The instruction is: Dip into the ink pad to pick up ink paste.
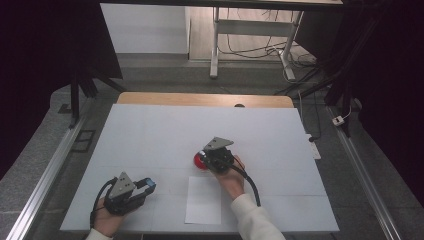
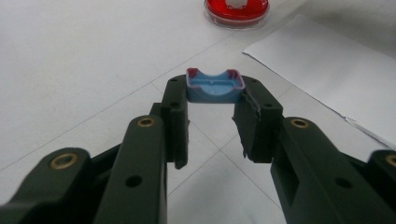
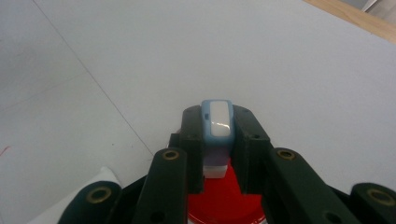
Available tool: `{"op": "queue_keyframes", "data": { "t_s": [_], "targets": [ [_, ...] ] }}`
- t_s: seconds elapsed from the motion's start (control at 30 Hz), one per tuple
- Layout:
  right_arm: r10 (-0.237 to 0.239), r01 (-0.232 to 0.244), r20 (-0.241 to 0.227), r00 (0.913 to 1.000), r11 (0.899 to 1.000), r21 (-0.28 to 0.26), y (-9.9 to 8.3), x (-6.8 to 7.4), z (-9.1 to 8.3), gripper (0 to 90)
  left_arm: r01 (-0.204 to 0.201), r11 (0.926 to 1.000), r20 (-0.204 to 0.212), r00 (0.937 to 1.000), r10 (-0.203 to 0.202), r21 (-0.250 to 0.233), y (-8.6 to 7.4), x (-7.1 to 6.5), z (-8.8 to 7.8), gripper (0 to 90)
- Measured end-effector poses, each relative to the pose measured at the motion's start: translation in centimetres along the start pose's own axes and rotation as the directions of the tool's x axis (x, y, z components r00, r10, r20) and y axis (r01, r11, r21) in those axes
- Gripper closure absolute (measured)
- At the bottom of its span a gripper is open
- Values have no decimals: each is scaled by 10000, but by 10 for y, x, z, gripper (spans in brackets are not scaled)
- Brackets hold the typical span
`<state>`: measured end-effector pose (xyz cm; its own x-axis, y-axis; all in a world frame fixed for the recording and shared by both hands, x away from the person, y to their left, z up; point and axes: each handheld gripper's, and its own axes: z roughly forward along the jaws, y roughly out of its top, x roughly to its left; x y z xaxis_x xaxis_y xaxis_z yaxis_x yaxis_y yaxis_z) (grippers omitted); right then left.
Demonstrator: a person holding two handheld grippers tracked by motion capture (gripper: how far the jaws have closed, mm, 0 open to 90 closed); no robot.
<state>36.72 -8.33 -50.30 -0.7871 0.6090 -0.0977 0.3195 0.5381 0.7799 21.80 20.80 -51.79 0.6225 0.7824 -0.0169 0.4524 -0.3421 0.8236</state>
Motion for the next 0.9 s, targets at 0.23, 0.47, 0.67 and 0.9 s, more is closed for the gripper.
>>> {"op": "queue_keyframes", "data": {
  "t_s": [0.23,0.47,0.67,0.9],
  "targets": [
    [-90,89,114,9999,9999,66,-1,2,2,756,-13,10000,15,10000,13,12,0,0,0,656],
    [35,-35,57,10000,10000,61,-2,1,1,755,-11,10000,1,10000,11,18,0,0,0,656],
    [110,-110,20,9999,9999,-80,-1,1,0,755,-9,10000,-12,10000,9,15,0,0,0,656],
    [111,-111,18,9999,9998,-172,-1,1,-3,754,0,10000,-32,10000,0,25,0,1,0,657]
  ]
}}
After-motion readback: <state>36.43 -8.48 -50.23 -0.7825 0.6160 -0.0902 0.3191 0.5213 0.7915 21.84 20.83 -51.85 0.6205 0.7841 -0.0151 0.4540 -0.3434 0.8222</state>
